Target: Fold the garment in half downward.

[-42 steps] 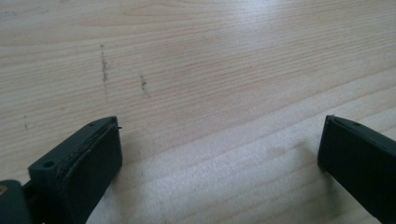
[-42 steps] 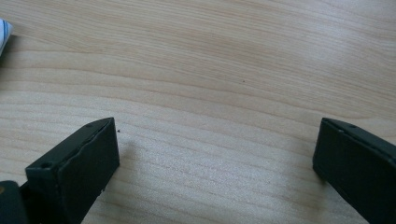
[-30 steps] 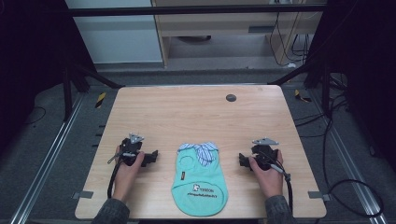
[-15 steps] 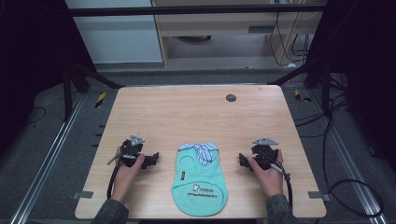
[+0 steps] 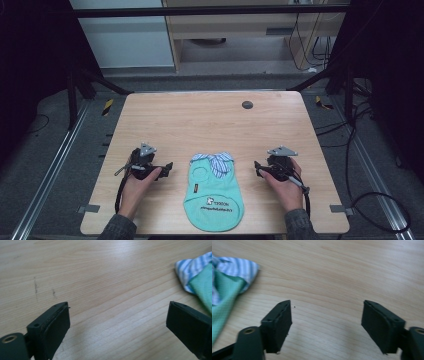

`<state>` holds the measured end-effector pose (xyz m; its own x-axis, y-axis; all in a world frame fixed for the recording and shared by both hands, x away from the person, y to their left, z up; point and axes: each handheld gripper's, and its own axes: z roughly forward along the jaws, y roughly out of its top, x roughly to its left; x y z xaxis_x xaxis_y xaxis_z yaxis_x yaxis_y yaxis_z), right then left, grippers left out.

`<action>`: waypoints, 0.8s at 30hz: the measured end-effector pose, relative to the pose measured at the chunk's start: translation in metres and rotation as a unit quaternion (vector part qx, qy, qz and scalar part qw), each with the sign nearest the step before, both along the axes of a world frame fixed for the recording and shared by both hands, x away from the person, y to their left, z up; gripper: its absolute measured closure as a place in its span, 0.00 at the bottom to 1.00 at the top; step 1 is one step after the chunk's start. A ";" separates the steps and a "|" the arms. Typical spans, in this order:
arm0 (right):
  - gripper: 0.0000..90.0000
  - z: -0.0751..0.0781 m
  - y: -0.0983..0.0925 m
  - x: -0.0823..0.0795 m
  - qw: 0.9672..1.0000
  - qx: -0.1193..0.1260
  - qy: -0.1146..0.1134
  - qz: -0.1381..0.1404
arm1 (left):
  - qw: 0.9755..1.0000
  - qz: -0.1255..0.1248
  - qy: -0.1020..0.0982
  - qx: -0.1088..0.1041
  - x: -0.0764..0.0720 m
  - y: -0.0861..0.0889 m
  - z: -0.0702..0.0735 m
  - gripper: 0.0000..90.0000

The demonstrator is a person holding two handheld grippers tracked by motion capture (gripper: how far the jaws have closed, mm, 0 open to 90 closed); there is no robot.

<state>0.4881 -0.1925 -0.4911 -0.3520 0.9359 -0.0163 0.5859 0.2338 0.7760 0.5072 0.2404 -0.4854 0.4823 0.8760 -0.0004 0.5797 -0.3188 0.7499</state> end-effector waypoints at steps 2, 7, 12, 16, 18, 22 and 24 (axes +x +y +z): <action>0.40 0.007 0.009 -0.002 1.000 -0.006 0.000 0.024 | 1.000 -0.010 -0.005 0.001 -0.001 -0.004 0.006 0.10; 0.54 0.017 0.022 -0.001 0.998 -0.009 0.001 0.065 | 0.999 -0.042 -0.005 0.000 0.001 -0.015 0.019 0.24; 0.71 0.032 0.040 0.015 0.993 -0.009 0.019 0.114 | 0.997 -0.057 0.018 -0.043 0.025 -0.029 0.032 0.37; 0.85 0.036 0.058 0.034 0.989 -0.022 0.025 0.146 | 0.997 -0.068 0.018 -0.022 0.051 -0.047 0.038 0.52; 0.92 0.036 0.067 0.047 0.987 -0.013 0.030 0.157 | 0.996 -0.078 0.033 -0.009 0.064 -0.057 0.035 0.60; 0.96 0.030 0.080 0.075 0.985 -0.001 0.056 0.165 | 0.995 -0.088 0.050 0.023 0.081 -0.078 0.029 0.69; 0.95 0.029 0.084 0.083 0.984 -0.001 0.062 0.164 | 0.993 -0.093 0.057 0.036 0.084 -0.084 0.028 0.69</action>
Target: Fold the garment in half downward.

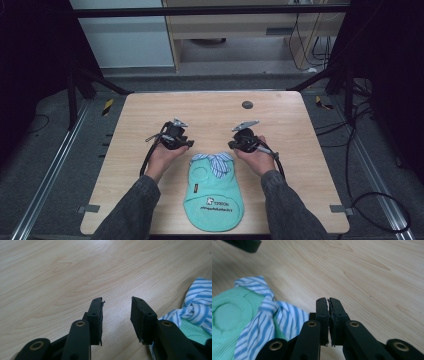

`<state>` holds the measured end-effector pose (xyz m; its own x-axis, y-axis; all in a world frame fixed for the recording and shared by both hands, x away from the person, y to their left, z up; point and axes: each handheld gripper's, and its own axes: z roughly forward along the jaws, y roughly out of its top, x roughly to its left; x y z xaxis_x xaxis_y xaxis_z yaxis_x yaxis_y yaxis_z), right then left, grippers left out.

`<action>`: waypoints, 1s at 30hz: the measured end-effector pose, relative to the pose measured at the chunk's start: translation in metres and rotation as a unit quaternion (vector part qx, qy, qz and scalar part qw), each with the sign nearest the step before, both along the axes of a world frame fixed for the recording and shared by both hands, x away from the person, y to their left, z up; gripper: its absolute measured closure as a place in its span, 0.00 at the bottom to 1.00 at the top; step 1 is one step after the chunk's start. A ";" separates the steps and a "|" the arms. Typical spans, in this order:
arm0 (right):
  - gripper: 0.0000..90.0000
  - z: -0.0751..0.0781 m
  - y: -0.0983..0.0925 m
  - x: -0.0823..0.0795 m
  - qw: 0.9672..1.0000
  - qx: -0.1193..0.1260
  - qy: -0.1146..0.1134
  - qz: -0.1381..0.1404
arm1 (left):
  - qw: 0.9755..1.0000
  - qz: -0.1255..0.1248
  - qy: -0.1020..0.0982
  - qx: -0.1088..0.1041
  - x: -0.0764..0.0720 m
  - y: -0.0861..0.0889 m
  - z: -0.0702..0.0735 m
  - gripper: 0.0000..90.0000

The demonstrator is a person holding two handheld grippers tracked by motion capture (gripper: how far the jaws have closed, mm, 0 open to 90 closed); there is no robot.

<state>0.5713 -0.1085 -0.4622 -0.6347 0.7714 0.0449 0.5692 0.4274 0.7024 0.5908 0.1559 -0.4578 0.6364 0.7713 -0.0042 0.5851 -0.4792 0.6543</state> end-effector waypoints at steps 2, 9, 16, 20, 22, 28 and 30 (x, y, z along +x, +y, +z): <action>0.92 -0.001 0.004 0.004 1.000 0.004 0.007 0.002 | 1.000 -0.008 0.013 -0.010 -0.002 -0.004 -0.001 0.67; 0.81 -0.010 0.012 0.000 0.999 -0.011 0.029 0.007 | 0.999 -0.028 0.027 0.002 -0.017 -0.009 -0.008 0.55; 0.69 -0.022 0.015 -0.007 0.999 -0.019 0.047 0.007 | 0.998 -0.032 0.050 0.009 -0.018 -0.012 -0.025 0.50; 0.67 -0.024 0.013 -0.009 0.998 -0.012 0.055 0.003 | 0.998 -0.034 0.051 0.006 -0.018 -0.012 -0.025 0.52; 0.66 -0.025 0.014 -0.012 0.998 -0.024 0.056 0.011 | 0.998 -0.046 0.048 0.012 -0.020 -0.014 -0.025 0.56; 0.76 -0.024 0.018 -0.015 0.997 -0.038 0.057 0.023 | 0.996 -0.071 0.048 0.010 -0.025 -0.020 -0.025 0.75; 0.82 -0.024 0.018 -0.015 0.997 -0.035 0.061 0.027 | 0.996 -0.073 0.050 0.007 -0.026 -0.020 -0.025 0.82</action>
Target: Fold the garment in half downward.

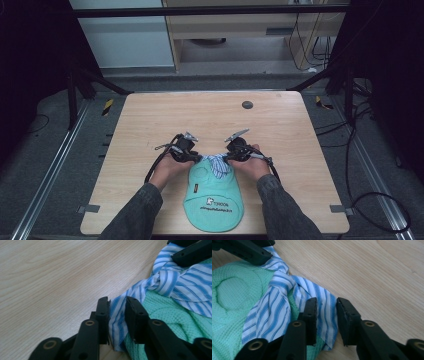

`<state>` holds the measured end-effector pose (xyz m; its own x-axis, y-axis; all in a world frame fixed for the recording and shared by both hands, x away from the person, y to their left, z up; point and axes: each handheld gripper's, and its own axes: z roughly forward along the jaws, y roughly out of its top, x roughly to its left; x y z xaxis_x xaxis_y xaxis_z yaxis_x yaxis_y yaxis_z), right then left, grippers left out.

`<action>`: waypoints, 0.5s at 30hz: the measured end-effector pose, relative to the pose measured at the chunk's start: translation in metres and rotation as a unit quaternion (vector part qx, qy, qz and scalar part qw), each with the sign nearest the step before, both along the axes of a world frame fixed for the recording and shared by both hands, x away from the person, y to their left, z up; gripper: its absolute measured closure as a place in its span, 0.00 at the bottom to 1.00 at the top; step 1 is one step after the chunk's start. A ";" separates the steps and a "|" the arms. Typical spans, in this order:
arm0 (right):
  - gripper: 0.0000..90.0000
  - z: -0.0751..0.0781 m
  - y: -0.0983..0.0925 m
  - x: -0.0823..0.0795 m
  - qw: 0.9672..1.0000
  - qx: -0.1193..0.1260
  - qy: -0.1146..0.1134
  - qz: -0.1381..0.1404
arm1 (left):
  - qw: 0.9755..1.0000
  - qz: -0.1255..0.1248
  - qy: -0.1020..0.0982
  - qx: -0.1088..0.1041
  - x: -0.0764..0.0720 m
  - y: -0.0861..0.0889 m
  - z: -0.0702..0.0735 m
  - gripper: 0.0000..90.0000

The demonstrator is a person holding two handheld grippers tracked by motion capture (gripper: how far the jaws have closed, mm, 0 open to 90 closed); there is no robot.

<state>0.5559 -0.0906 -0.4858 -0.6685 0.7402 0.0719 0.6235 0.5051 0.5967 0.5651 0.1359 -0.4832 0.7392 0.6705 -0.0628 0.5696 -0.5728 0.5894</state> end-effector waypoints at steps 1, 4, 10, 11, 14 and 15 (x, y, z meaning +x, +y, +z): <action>0.82 0.000 0.000 0.000 1.000 0.000 0.000 0.000 | 1.000 -0.004 0.001 -0.001 -0.001 0.000 0.000 0.82; 0.92 0.000 -0.001 -0.002 1.000 0.010 0.012 0.007 | 1.000 -0.007 0.001 -0.001 -0.003 -0.001 0.000 0.91; 0.93 0.002 -0.008 -0.008 0.999 0.036 -0.006 0.008 | 1.000 -0.014 0.002 -0.009 -0.003 0.002 0.003 0.96; 0.93 0.002 -0.008 -0.008 0.999 0.036 -0.006 0.008 | 1.000 -0.013 0.000 -0.015 -0.003 0.003 0.005 0.96; 0.93 0.009 -0.011 -0.011 0.999 0.043 -0.017 0.013 | 1.000 -0.017 -0.004 -0.016 -0.003 0.003 0.010 0.96; 0.93 0.012 -0.012 -0.013 0.999 0.044 -0.018 0.012 | 1.000 -0.019 -0.006 -0.016 -0.004 0.002 0.012 0.96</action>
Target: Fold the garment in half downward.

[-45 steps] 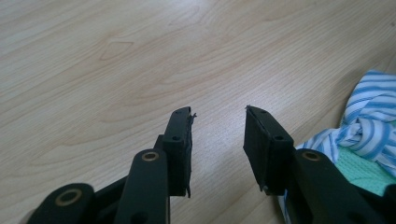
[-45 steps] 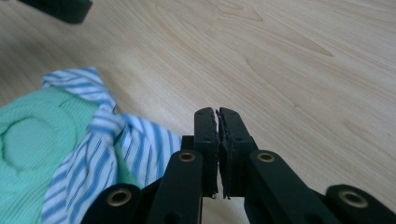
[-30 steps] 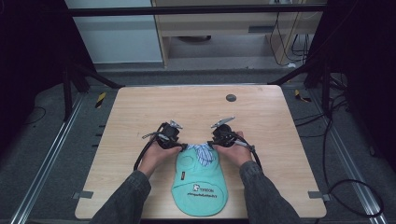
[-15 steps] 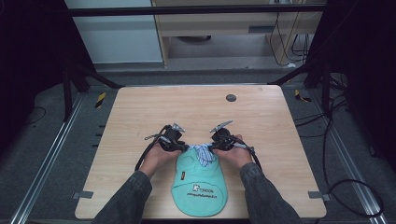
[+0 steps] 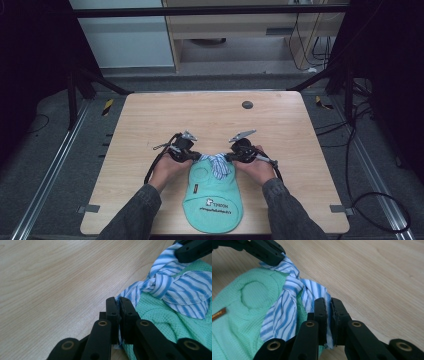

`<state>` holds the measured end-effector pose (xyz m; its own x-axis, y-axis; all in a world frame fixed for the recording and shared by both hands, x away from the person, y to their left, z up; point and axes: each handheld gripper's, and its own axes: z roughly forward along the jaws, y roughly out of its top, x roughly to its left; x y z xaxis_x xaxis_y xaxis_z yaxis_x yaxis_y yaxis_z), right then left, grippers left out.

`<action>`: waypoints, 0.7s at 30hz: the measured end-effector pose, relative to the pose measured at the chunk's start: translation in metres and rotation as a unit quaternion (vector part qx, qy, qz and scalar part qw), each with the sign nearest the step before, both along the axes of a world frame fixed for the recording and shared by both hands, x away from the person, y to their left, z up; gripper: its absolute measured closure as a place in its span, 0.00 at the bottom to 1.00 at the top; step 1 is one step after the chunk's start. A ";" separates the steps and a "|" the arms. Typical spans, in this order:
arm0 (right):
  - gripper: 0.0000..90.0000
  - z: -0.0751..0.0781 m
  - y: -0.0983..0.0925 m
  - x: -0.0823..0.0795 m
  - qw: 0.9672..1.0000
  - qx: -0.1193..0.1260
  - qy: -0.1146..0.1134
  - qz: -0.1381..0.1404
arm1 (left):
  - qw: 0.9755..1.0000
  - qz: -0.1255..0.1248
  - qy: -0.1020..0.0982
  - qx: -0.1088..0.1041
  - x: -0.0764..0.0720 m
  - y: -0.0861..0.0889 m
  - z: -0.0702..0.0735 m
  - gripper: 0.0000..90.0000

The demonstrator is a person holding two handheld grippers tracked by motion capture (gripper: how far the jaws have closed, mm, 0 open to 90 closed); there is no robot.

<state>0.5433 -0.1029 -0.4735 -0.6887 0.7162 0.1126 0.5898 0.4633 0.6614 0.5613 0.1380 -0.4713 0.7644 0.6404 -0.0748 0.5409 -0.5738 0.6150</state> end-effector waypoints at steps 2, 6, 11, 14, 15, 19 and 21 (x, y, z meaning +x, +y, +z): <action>0.93 0.006 -0.002 -0.002 1.000 0.001 -0.006 0.003 | 1.000 -0.006 -0.005 0.001 -0.001 -0.001 0.005 0.96; 0.93 0.014 -0.005 -0.005 1.000 0.002 -0.016 0.011 | 1.000 -0.012 -0.013 0.000 -0.003 -0.002 0.014 0.96; 0.93 0.026 -0.007 -0.006 0.999 0.007 -0.026 0.016 | 1.000 -0.019 -0.023 0.003 -0.003 -0.001 0.025 0.97; 0.93 0.030 -0.007 -0.005 0.999 0.004 -0.034 0.020 | 0.999 -0.024 -0.029 0.001 -0.001 0.000 0.031 0.97; 0.93 0.034 -0.008 -0.005 0.999 0.004 -0.039 0.027 | 0.999 -0.024 -0.029 0.001 -0.001 0.000 0.033 0.97; 0.93 0.039 -0.009 -0.004 0.999 0.001 -0.043 0.028 | 0.999 -0.028 -0.030 -0.010 0.001 0.000 0.036 0.97; 0.94 0.041 -0.009 -0.003 0.998 -0.002 -0.046 0.033 | 0.999 -0.029 -0.034 -0.015 0.001 0.001 0.037 0.97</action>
<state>0.5401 -0.1120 -0.4321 -0.7420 0.6689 0.0446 0.4948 0.5016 0.7097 0.5626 0.1389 -0.4347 0.8040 0.5933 -0.0399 0.4642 -0.5843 0.6656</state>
